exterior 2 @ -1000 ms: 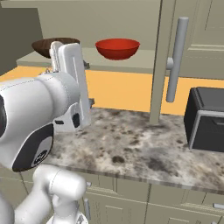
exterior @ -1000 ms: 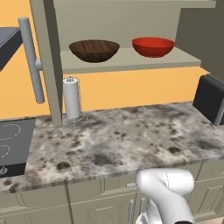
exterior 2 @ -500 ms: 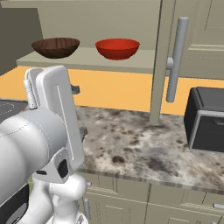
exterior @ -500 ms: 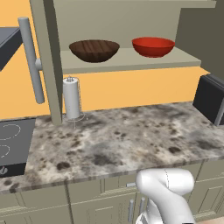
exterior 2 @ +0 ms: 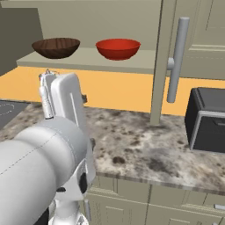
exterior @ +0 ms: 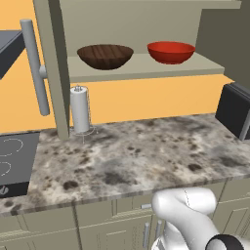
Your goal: Open the cabinet. Pick the bowls from the counter and place them in the cabinet. Then close the cabinet.
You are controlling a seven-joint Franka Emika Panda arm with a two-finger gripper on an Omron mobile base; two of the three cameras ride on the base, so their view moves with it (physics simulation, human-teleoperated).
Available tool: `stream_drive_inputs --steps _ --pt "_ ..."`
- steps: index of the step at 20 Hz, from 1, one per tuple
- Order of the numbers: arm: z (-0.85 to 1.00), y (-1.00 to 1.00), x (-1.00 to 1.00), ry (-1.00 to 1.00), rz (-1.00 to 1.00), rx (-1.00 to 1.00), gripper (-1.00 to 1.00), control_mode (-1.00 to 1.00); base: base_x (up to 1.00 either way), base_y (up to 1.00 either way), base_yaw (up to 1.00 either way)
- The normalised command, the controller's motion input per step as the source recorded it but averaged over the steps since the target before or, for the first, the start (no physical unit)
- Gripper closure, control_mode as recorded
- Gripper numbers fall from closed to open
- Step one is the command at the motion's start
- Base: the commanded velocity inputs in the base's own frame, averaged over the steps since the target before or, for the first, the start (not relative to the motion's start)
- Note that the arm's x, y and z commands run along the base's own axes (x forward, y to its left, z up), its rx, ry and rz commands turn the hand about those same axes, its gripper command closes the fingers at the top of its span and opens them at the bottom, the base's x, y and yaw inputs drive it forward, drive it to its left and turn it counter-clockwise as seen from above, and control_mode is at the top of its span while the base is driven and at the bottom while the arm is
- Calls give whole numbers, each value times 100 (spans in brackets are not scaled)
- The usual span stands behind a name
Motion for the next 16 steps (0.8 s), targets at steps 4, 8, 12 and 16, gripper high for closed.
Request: stream_drive_inputs --steps 4,8,12,16 --pt "-32 -2 14 -16 6 10 -100 -100 0 0 0" --pt "-36 -2 21 -18 3 15 -100 -100 0 0 0" --pt "-14 -9 51 -9 0 16 -100 -100 0 0 0" --pt "0 -31 79 3 0 11 -100 -100 0 0 0"
